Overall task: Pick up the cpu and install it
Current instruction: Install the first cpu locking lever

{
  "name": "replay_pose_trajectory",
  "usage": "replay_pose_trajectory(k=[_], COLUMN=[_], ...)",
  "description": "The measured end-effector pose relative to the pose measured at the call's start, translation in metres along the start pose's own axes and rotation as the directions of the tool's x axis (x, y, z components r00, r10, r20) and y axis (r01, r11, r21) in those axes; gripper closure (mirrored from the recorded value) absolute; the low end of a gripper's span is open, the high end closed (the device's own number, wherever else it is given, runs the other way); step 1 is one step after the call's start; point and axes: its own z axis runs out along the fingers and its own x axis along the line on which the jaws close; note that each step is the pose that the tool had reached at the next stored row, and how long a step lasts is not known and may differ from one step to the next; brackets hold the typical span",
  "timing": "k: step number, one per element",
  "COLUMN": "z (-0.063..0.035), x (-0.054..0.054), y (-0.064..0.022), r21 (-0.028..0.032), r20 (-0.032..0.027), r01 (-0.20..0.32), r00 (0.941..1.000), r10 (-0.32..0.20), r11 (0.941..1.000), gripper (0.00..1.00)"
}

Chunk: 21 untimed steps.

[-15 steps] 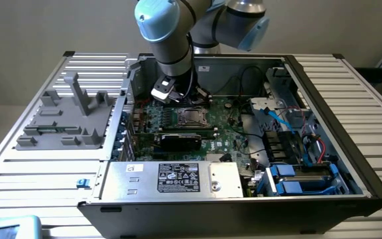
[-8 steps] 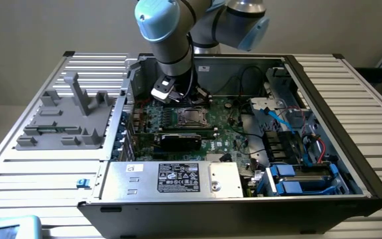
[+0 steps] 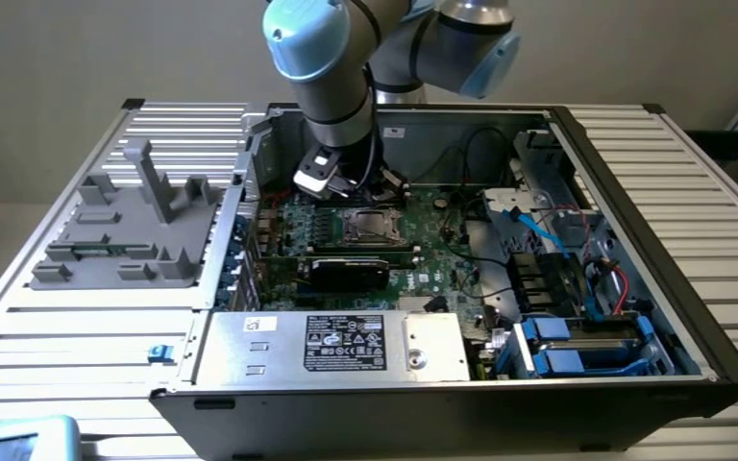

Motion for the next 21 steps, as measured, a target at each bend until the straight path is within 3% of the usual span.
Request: replay_pose_trajectory(k=[9, 14, 21], z=[0.0005, -0.0049, -0.0079], x=[0.000, -0.017, -0.033], y=[0.0000, 0.0119, 0.0182], r21=[-0.0001, -0.0008, 0.0103], r20=[-0.0007, -0.0002, -0.0135], r01=[0.000, 0.000, 0.005], r00=[1.0000, 1.0000, 0.9999], r10=[0.000, 0.000, -0.005], r11=[1.0000, 1.0000, 0.9999], gripper=[0.89, 0.89, 0.89])
